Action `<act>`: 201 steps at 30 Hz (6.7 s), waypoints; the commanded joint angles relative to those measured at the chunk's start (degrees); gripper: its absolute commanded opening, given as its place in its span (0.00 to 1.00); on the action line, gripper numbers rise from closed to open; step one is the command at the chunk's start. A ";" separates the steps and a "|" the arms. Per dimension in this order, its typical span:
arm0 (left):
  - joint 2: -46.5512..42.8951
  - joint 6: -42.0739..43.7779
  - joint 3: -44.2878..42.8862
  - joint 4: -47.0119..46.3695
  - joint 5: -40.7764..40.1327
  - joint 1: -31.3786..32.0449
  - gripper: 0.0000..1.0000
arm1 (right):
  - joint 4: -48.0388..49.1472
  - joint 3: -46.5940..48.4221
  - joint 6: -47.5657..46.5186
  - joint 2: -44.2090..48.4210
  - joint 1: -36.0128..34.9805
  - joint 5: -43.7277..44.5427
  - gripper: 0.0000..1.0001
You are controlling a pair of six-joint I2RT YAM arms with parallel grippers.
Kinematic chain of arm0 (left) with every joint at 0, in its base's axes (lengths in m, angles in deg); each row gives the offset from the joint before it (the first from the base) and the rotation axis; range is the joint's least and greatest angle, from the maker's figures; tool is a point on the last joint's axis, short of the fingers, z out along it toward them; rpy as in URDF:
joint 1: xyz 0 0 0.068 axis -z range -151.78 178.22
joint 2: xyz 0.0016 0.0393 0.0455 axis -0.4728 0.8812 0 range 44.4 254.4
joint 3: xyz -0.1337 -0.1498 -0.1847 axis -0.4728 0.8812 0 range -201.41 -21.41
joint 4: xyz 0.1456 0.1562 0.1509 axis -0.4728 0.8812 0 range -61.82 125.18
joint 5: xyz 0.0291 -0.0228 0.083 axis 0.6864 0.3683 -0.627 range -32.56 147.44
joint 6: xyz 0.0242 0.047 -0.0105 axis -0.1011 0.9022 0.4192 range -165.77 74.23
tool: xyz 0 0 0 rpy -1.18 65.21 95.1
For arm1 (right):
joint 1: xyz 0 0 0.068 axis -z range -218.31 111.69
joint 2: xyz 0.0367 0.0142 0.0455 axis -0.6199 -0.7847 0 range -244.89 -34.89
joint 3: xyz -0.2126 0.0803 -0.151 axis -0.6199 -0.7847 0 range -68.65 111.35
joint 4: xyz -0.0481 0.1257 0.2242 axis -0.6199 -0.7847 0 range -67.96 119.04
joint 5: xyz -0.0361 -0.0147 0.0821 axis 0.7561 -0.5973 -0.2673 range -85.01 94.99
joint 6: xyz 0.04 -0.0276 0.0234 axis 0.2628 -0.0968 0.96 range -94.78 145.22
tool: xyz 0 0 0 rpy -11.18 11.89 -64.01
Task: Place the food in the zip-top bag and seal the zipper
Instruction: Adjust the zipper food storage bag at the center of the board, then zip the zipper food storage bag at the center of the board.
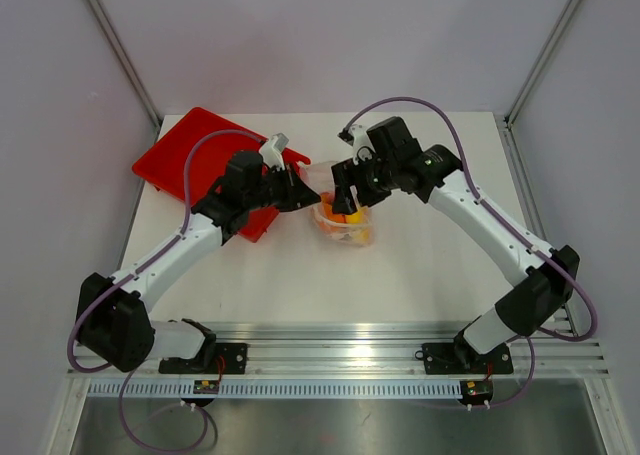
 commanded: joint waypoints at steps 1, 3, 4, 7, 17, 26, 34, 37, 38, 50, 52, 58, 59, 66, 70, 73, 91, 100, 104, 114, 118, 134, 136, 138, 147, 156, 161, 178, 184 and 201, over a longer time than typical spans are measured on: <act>0.54 -0.96 -3.65 -3.36 1.26 0.21 0.00 | -0.48 -1.65 -2.35 2.83 -1.56 2.95 0.77; 1.15 -1.13 -3.83 -3.27 1.00 0.21 0.00 | 0.40 -3.05 -2.35 3.97 -1.91 3.13 0.80; 1.24 -1.31 -4.00 -2.92 0.91 0.21 0.00 | 0.58 -3.41 -2.61 4.32 -2.09 3.30 0.80; 1.77 -1.49 -4.71 -2.31 0.03 0.21 0.00 | 0.58 -4.11 -3.49 5.56 -3.05 4.35 0.83; 4.23 -2.28 -7.61 -0.63 -1.99 0.30 0.00 | -0.39 -5.87 -5.86 4.77 -7.36 10.32 0.87; 4.94 -3.16 -8.31 -0.98 -1.73 0.30 0.00 | -0.04 -5.17 -4.11 1.25 -8.94 23.76 0.65; 3.53 5.26 -10.58 1.63 1.34 0.12 0.49 | 7.95 -10.08 -4.98 3.97 -8.94 20.62 0.00; 3.79 16.59 -16.46 13.40 -0.67 -1.36 0.69 | 12.09 -13.60 -5.95 6.52 -8.86 17.90 0.00; 3.01 19.14 -17.36 15.69 -1.29 -1.98 0.72 | 13.05 -14.56 -6.04 6.87 -8.77 17.80 0.00; -13.42 55.43 2.74 1.15 5.55 -11.48 0.74 | 25.87 -27.91 -18.34 18.63 -8.68 13.84 0.00; -15.44 58.70 8.19 -6.32 8.71 -11.48 0.74 | 27.12 -29.25 -19.83 20.58 -8.68 14.29 0.00; -9.60 69.53 10.34 -14.70 15.22 -11.83 0.75 | 24.67 -29.43 -23.09 23.75 -8.24 8.95 0.00; -7.74 70.31 9.28 -14.35 17.67 -12.01 0.75 | 24.66 -29.78 -23.18 24.19 -8.07 8.06 0.00; 2.99 72.07 2.86 -12.49 30.34 -13.77 0.70 | 22.03 -29.95 -23.97 24.37 -7.36 4.18 0.00; 7.12 72.43 -0.83 -12.85 35.09 -13.77 0.70 | 21.85 -31.44 -23.88 25.33 -7.27 4.35 0.00; 11.34 75.93 -5.75 -7.33 39.21 -13.94 0.70 | 21.33 -31.97 -23.97 26.47 -7.27 4.79 0.00; 22.16 92.12 -17.10 15.02 50.30 -14.38 0.61 | 19.74 -32.33 -24.50 26.65 -7.19 5.94 0.00; 22.95 85.88 -16.92 8.33 53.73 -14.12 0.59 | 19.22 -30.75 -25.20 24.72 -7.19 5.94 0.00; 23.04 86.14 -16.75 9.03 53.38 -14.03 0.49 | 19.30 -31.01 -25.02 24.63 -7.19 6.20 0.00; 20.93 84.48 -15.61 10.89 50.30 -14.03 0.00 | 19.66 -31.63 -24.23 25.33 -7.19 7.61 0.00; 18.30 78.68 -15.26 10.27 47.94 -13.94 0.00 | 17.90 -30.22 -21.07 25.16 -7.19 8.05 0.25; 14.06 77.35 -15.25 20.19 49.69 -13.33 0.00 | 18.07 -10.45 -26.34 14.44 -7.36 0.23 0.49; 15.13 77.79 -17.44 23.61 49.95 -13.33 0.00 | 19.65 -9.04 -26.95 12.42 -7.36 -1.70 0.49; 16.01 80.32 -18.41 26.95 50.39 -13.15 0.00 | 20.35 -7.21 -27.13 9.53 -7.28 -4.25 0.49; 14.17 81.48 -17.54 26.09 50.65 -12.71 0.00 | 20.01 -0.60 -28.80 0.73 -8.07 -8.30 0.48; 12.93 82.36 -16.58 25.30 50.74 -12.71 0.00 | 20.88 2.30 -28.81 -3.84 -8.15 -11.11 0.46; 11.97 81.48 -15.26 23.63 50.91 -12.71 0.00 | 21.24 3.88 -27.75 -5.69 -8.15 -12.08 0.43; 11.00 81.39 -15.34 23.27 50.48 -12.80 0.00 | 22.73 3.88 -25.99 -8.33 -7.71 -12.78 0.25; 10.39 81.22 -15.08 22.92 49.86 -12.80 0.00 | 22.55 3.18 -26.08 -8.15 -7.63 -11.82 0.23; 10.91 80.34 -14.99 22.22 48.90 -12.80 0.00 | 23.26 -1.03 -25.55 -6.40 -6.57 -10.93 0.31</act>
